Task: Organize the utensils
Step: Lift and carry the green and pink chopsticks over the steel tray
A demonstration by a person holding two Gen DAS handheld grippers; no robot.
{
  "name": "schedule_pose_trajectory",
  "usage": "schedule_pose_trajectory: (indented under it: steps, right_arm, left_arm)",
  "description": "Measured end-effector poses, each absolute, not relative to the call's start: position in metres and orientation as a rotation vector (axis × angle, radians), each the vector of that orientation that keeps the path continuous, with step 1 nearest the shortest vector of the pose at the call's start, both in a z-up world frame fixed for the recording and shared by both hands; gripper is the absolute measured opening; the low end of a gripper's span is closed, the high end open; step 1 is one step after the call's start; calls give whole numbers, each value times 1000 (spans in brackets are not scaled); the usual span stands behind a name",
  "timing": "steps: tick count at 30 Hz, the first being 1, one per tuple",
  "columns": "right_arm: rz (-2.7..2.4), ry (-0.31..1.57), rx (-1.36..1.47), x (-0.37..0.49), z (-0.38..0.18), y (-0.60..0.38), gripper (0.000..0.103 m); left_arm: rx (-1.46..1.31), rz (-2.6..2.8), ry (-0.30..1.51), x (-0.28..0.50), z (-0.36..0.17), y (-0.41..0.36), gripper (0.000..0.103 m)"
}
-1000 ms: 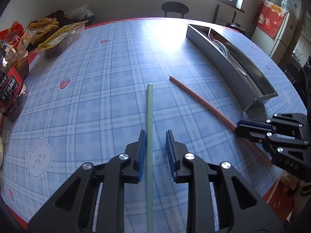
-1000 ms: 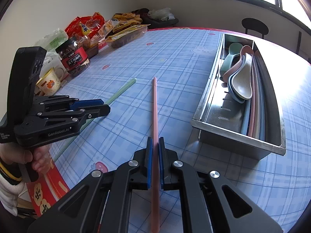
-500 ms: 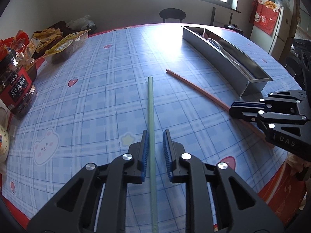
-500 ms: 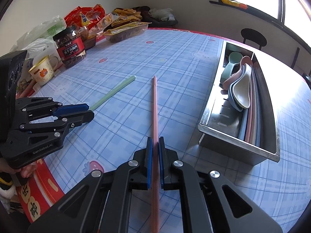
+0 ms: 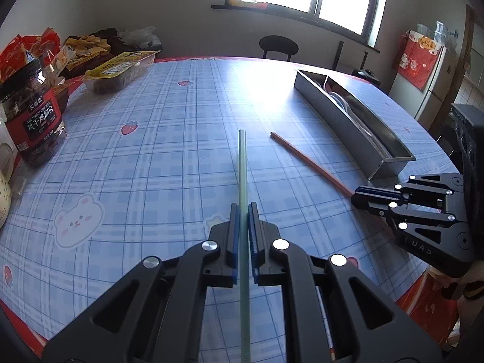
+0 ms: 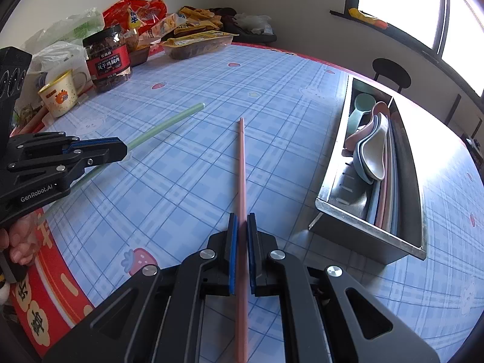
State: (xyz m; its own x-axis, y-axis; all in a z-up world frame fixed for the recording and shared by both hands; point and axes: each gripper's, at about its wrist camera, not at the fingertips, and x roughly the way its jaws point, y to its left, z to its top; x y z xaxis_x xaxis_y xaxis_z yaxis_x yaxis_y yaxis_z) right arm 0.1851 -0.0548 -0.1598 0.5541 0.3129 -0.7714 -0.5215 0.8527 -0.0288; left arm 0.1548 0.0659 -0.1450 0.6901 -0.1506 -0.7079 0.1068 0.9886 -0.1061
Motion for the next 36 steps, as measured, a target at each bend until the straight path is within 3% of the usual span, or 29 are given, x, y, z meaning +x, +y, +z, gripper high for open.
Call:
schedule_pose_trajectory:
  steps: [18,36]
  right_arm:
    - [483,711,-107,175,-138,-87,6]
    - [509,665,-27,171,-131,-101,6]
  left_arm:
    - [-76,-98,664,135,-129,75,10]
    - [-172,-57,650,134,-127,94,10]
